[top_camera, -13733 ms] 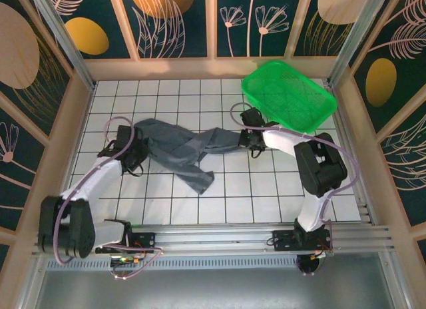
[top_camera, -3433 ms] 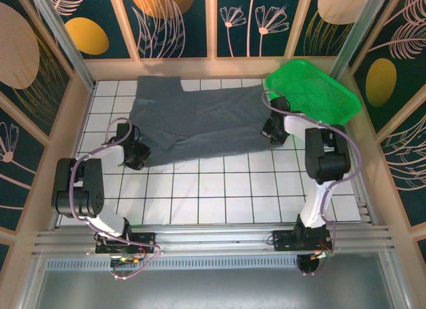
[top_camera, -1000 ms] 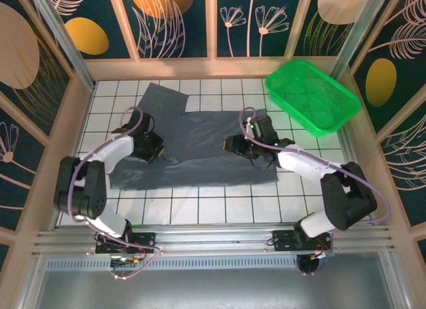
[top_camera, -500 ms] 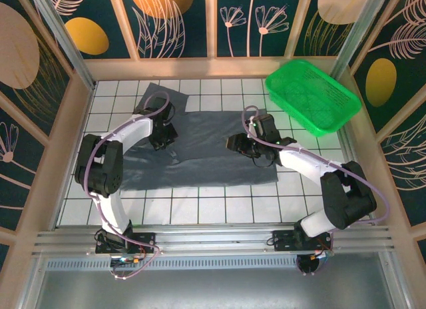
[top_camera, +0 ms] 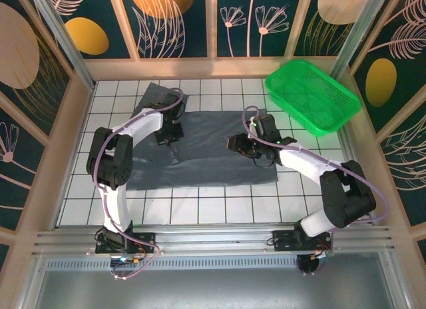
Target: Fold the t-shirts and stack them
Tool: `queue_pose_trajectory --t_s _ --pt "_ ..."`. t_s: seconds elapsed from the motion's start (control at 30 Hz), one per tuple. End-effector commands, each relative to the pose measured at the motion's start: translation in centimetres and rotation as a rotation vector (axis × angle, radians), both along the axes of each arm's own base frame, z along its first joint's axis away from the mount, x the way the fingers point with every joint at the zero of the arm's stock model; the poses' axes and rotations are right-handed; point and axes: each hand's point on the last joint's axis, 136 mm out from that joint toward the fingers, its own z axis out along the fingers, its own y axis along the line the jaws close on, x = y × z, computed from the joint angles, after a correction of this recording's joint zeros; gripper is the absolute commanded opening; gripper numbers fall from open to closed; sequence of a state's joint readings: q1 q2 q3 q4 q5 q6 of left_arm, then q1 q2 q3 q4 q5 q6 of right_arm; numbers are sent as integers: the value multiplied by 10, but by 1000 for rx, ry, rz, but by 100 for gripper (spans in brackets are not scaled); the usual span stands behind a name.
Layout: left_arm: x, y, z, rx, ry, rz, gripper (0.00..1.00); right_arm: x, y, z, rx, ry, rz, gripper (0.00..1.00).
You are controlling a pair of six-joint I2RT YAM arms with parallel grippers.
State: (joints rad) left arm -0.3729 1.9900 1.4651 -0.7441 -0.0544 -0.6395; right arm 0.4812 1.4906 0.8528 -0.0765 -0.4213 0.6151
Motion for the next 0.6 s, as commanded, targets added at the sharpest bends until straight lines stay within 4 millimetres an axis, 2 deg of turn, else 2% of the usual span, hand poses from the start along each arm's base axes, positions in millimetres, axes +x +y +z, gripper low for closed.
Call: queue_pose_trajectory --t_s 0.0,0.03,0.07,0.1,0.13,0.17,0.2,0.27,0.33,0.4,0.47,0.53,0.57 --pt "-2 8 -1 75 19 -48 0 -3 0 -5 -1 23 16 47" --pt "-1 11 0 88 13 -44 0 -4 0 -6 -2 26 16 47" --pt "0 12 3 93 1 -38 14 -4 -2 -6 -7 29 11 47" --pt "3 13 9 93 -24 -24 43 -4 -5 -8 -22 31 -2 47" --pt "5 15 18 92 -57 -4 61 -4 -10 -10 -42 32 -24 47" --pt "7 14 27 80 -90 9 77 -4 -16 -11 -62 30 -52 46" --pt "9 12 39 53 -132 17 81 -3 -25 -13 -83 28 -88 44" --pt "7 10 57 8 -188 43 79 -4 -42 -17 -104 20 -156 43" --pt "-3 14 65 -28 -214 87 71 -6 -63 -26 -141 29 -225 40" --pt "-20 22 54 -91 -190 142 66 -9 -81 -36 -174 53 -271 38" --pt "-37 27 30 -216 -147 202 64 -9 -96 -43 -199 74 -305 36" --pt "-46 41 12 -308 -133 286 56 -8 -105 -48 -215 91 -324 35" --pt "-47 47 9 -317 -140 308 54 -8 -109 -52 -227 101 -329 35"
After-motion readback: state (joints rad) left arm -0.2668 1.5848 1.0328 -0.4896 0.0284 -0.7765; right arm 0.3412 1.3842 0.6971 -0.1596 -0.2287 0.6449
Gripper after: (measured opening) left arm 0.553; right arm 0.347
